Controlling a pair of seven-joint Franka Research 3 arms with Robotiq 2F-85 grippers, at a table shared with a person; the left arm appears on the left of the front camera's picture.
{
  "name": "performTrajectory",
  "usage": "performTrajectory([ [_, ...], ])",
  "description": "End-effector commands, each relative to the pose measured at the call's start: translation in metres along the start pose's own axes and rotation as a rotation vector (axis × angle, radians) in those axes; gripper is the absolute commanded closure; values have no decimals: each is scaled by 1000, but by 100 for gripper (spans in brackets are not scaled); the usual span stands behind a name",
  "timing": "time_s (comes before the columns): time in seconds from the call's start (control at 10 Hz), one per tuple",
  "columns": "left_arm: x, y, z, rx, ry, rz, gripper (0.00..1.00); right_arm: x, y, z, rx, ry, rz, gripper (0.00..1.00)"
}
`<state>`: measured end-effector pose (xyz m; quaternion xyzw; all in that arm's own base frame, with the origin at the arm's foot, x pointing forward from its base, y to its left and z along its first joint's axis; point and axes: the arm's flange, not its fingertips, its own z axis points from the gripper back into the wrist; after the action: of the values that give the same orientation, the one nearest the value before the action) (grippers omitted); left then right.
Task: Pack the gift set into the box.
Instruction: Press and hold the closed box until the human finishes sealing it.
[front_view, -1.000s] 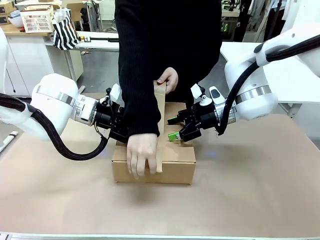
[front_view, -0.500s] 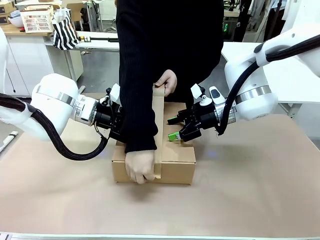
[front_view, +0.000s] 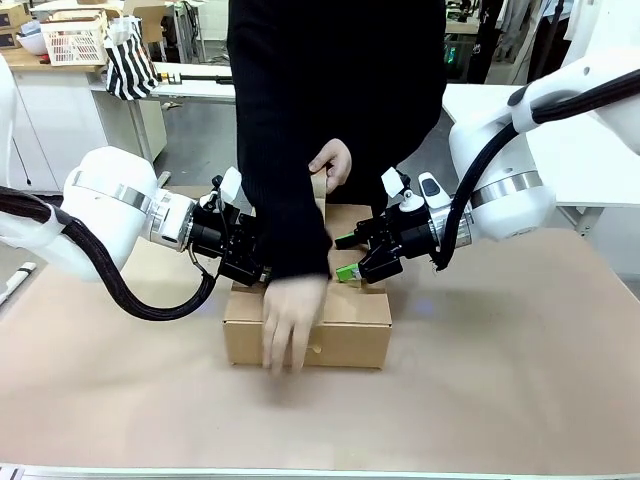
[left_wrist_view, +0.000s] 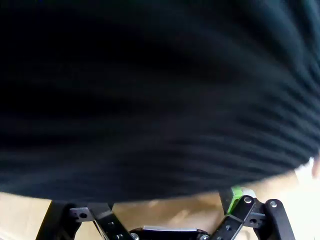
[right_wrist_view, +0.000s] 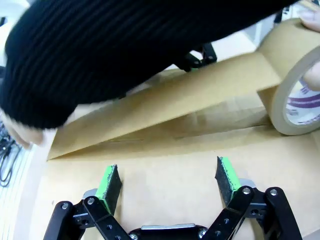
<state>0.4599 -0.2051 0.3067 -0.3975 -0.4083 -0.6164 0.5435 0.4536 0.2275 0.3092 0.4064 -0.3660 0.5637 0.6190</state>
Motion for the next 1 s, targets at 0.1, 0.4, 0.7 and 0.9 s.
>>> performTrajectory([
  [0.1, -2, -1, -1, -2, 3, 2, 0, -3, 1, 0, 2, 10, -2, 0],
  [0.4, -2, -1, -1, -2, 3, 2, 0, -3, 1, 0, 2, 10, -2, 0],
  [0.7, -2, -1, -1, -2, 3, 2, 0, -3, 1, 0, 2, 10, -2, 0],
  [0.9, -2, -1, -1, -2, 3, 2, 0, -3, 1, 0, 2, 10, -2, 0],
])
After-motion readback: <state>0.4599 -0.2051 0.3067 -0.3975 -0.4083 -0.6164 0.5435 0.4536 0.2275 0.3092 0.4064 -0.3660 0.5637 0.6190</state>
